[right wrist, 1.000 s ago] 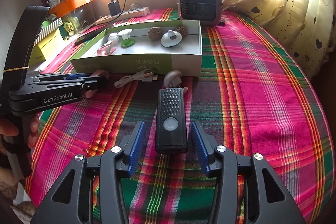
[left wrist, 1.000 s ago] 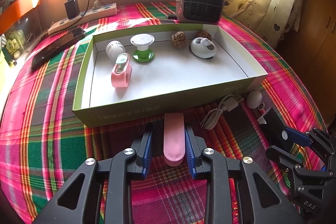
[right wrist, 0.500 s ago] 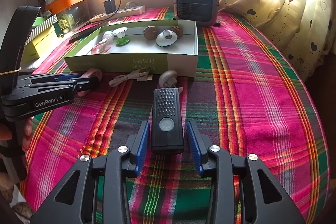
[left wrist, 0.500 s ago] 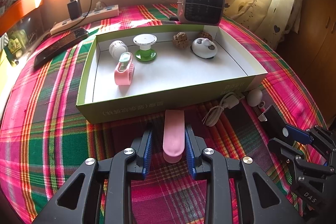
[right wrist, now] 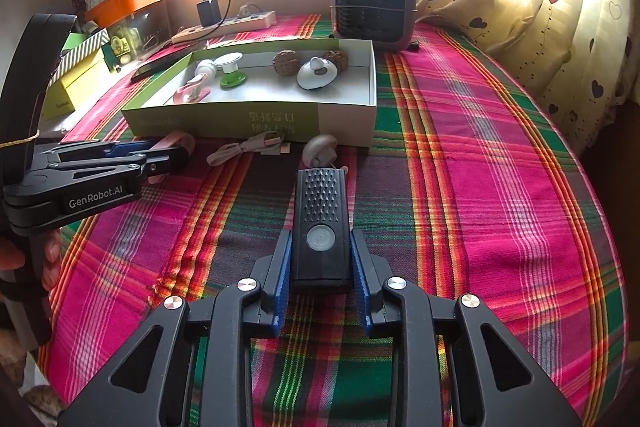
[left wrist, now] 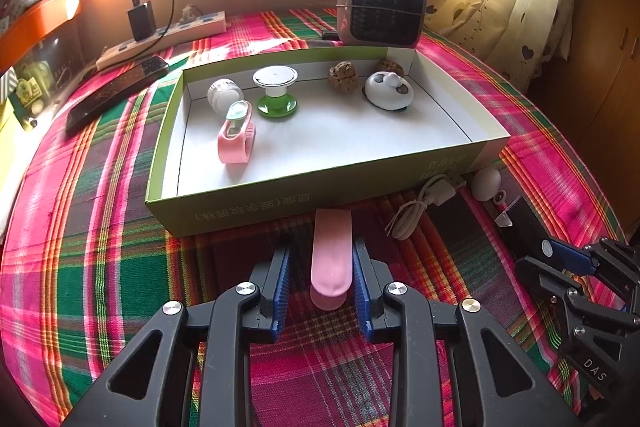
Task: Organize objects
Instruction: 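Lift the pink clip with the left tool while the right tool lifts the black remote, then carry the pink clip over the box with the left tool while the right tool carries the remote, then lower and open the left tool to drop the clip while the right tool releases the remote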
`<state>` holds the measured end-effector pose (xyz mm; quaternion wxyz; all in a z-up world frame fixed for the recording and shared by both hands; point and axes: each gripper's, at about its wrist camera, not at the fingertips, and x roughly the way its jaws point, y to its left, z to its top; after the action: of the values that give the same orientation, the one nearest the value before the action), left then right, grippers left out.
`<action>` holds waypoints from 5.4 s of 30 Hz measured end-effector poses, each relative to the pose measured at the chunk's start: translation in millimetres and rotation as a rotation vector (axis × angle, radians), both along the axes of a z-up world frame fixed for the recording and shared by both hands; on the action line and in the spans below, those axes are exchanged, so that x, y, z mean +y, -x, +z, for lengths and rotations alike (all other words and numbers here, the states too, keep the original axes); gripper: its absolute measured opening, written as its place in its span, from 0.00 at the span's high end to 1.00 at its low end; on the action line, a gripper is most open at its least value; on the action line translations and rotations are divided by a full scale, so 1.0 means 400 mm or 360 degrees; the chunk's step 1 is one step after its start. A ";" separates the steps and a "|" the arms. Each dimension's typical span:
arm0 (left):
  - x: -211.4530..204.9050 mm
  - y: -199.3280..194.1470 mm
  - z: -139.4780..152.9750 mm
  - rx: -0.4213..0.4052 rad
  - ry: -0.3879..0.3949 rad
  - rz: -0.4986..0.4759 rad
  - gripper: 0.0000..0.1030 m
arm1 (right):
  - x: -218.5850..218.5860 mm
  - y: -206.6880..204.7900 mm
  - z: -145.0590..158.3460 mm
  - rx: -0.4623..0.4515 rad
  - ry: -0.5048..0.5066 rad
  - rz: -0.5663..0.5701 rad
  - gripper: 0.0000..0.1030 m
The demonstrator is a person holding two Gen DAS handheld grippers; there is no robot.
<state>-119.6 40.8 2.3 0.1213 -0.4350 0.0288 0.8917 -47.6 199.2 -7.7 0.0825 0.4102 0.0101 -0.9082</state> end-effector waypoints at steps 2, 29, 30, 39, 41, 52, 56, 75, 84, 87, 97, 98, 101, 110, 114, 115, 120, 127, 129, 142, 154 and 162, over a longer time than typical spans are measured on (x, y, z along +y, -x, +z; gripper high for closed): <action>-0.003 0.001 0.000 0.0002 0.0007 0.0013 0.83 | 0.001 0.000 0.001 0.0001 0.0003 -0.0001 0.73; -0.007 -0.016 0.028 0.0014 -0.0033 -0.0012 0.85 | -0.013 -0.013 0.041 0.0069 0.0035 0.0024 0.73; -0.009 -0.016 0.033 0.0015 -0.0039 -0.0013 0.85 | -0.014 -0.013 0.045 0.0075 0.0035 0.0025 0.73; -0.012 -0.020 0.076 0.0037 -0.0082 -0.0032 0.85 | -0.017 -0.006 0.079 0.0123 0.0056 0.0041 0.73; -0.013 -0.018 0.082 0.0044 -0.0082 -0.0031 0.85 | -0.017 -0.003 0.083 0.0130 0.0060 0.0047 0.73; -0.015 0.015 0.113 0.0058 -0.0078 -0.0036 0.85 | -0.018 0.063 0.120 0.0140 0.0044 0.0048 0.73; -0.017 0.042 0.114 0.0045 -0.0085 -0.0027 0.85 | -0.014 0.098 0.123 0.0132 0.0034 0.0038 0.73; -0.021 0.156 0.080 -0.0022 -0.0076 0.0003 0.85 | -0.016 0.278 0.105 -0.0004 -0.0030 -0.0069 0.73; -0.026 0.185 0.062 -0.0051 -0.0069 0.0020 0.85 | -0.022 0.336 0.083 -0.0078 -0.0112 -0.0131 0.73; -0.031 0.193 0.055 -0.0059 -0.0064 0.0032 0.85 | -0.027 0.349 0.076 -0.0100 -0.0140 -0.0138 0.73; -0.040 0.209 0.035 -0.0095 -0.0061 0.0042 0.85 | -0.043 0.375 0.063 -0.0121 -0.0199 -0.0134 0.73; -0.042 0.210 0.033 -0.0098 -0.0061 0.0044 0.85 | -0.045 0.377 0.061 -0.0126 -0.0196 -0.0127 0.73; -0.044 0.213 0.031 -0.0098 -0.0060 0.0046 0.85 | -0.050 0.380 0.059 -0.0131 -0.0196 -0.0119 0.73; -0.048 0.221 0.023 -0.0118 -0.0064 0.0047 0.85 | -0.048 0.388 0.040 -0.0156 -0.0137 -0.0119 0.73; -0.047 0.222 0.024 -0.0117 -0.0062 0.0046 0.85 | -0.047 0.387 0.039 -0.0146 -0.0125 -0.0117 0.73; -0.047 0.222 0.024 -0.0116 -0.0062 0.0045 0.84 | -0.049 0.388 0.039 -0.0146 -0.0127 -0.0114 0.73; -0.047 0.223 0.023 -0.0119 -0.0065 0.0047 0.84 | -0.052 0.391 0.037 -0.0151 -0.0122 -0.0112 0.73; -0.046 0.224 0.022 -0.0122 -0.0064 0.0048 0.84 | -0.056 0.390 0.036 -0.0154 -0.0133 -0.0116 0.73; -0.045 0.224 0.022 -0.0125 -0.0065 0.0049 0.84 | -0.057 0.390 0.036 -0.0155 -0.0134 -0.0116 0.73; -0.036 0.214 0.026 -0.0120 -0.0045 0.0034 0.73 | -0.052 0.364 0.055 -0.0090 -0.0120 -0.0131 0.69; -0.043 0.190 0.041 -0.0088 -0.0056 0.0067 0.64 | -0.045 0.322 0.079 -0.0028 -0.0077 -0.0141 0.63; -0.046 0.173 0.047 -0.0073 -0.0055 0.0074 0.63 | -0.039 0.294 0.089 0.0003 -0.0055 -0.0151 0.63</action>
<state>-188.8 22.4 21.2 0.1087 -0.4538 0.0004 0.8845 -165.3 183.5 27.8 0.0321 0.4107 0.0065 -0.9112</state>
